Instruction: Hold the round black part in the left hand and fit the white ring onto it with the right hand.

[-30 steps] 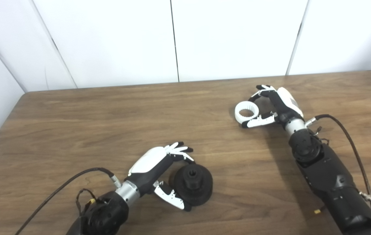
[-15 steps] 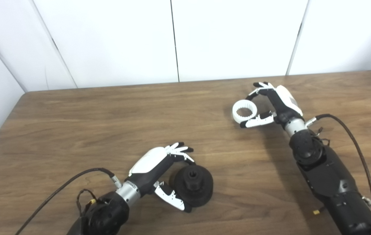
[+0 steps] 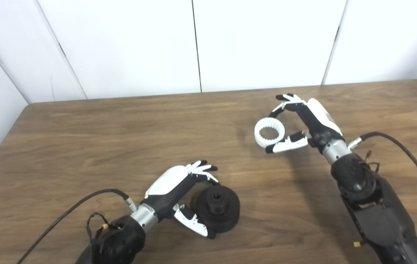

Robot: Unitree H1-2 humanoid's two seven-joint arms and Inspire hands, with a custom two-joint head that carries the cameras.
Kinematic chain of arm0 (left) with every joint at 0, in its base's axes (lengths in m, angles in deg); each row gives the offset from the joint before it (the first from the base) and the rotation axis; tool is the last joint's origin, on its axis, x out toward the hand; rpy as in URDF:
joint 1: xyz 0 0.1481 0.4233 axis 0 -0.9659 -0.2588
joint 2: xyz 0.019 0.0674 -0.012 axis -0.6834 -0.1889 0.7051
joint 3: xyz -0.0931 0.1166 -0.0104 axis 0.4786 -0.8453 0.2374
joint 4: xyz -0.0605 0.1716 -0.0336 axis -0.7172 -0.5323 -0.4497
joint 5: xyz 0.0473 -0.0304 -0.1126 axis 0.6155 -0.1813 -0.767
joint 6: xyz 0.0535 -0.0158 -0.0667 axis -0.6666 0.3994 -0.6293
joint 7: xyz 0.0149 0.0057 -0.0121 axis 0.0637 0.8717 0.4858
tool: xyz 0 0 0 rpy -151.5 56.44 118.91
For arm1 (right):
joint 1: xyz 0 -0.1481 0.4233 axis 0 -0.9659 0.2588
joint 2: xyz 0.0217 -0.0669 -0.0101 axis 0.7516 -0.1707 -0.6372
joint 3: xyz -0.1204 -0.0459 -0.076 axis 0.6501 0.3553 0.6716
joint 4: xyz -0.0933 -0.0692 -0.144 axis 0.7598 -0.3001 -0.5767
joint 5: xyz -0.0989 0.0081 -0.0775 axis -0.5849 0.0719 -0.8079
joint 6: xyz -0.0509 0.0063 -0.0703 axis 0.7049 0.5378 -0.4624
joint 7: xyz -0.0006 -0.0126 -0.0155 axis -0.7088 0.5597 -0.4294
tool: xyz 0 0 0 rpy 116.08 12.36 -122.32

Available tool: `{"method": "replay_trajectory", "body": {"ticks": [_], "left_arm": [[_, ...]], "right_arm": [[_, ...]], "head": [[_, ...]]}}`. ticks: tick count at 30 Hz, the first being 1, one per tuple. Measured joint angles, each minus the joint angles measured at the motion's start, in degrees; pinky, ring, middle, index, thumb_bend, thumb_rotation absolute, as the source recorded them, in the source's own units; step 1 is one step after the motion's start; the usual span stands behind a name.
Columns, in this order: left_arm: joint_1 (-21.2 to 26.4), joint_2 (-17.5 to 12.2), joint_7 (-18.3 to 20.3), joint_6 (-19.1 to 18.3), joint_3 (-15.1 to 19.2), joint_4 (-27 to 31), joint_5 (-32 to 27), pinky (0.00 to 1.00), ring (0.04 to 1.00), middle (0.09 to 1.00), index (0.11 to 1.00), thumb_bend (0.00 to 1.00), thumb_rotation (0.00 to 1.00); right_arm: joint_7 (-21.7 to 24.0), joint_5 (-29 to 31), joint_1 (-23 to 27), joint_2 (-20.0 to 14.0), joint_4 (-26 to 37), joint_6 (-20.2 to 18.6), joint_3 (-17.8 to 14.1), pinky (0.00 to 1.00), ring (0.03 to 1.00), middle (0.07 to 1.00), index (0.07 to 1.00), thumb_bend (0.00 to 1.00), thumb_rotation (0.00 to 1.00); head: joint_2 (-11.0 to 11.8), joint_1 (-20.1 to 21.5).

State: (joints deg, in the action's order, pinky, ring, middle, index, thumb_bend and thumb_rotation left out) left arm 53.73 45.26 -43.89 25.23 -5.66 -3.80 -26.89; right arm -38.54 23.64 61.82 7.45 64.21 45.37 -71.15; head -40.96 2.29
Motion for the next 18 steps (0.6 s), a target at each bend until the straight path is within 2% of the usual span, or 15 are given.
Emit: {"method": "replay_trajectory", "body": {"ticks": [2, 5, 18], "left_arm": [[0.0, 0.1, -0.1, 0.1, -0.1, 0.0, 0.0, 1.00, 1.000, 0.917, 0.582, 0.95, 0.20], [0.0, 0.2, -0.2, 0.4, -0.1, -0.1, 0.3, 1.00, 1.000, 0.914, 0.581, 0.95, 0.20], [0.1, 0.8, -0.4, 0.5, -0.1, -0.4, 1.1, 1.00, 1.000, 0.913, 0.583, 0.94, 0.22]], "right_arm": [[0.6, 0.0, -0.6, -0.1, 1.4, -0.6, -0.1, 1.00, 0.980, 0.903, 0.491, 0.52, 0.15], [2.5, 0.4, -3.3, 0.1, 7.9, -1.1, 0.6, 1.00, 0.986, 0.901, 0.491, 0.52, 0.15], [7.0, 1.2, -9.0, 1.1, 18.8, -4.5, 1.5, 1.00, 0.984, 0.896, 0.491, 0.52, 0.15]], "head": [[-0.2, -0.1], [-0.4, -0.3], [-1.3, -1.3]]}}
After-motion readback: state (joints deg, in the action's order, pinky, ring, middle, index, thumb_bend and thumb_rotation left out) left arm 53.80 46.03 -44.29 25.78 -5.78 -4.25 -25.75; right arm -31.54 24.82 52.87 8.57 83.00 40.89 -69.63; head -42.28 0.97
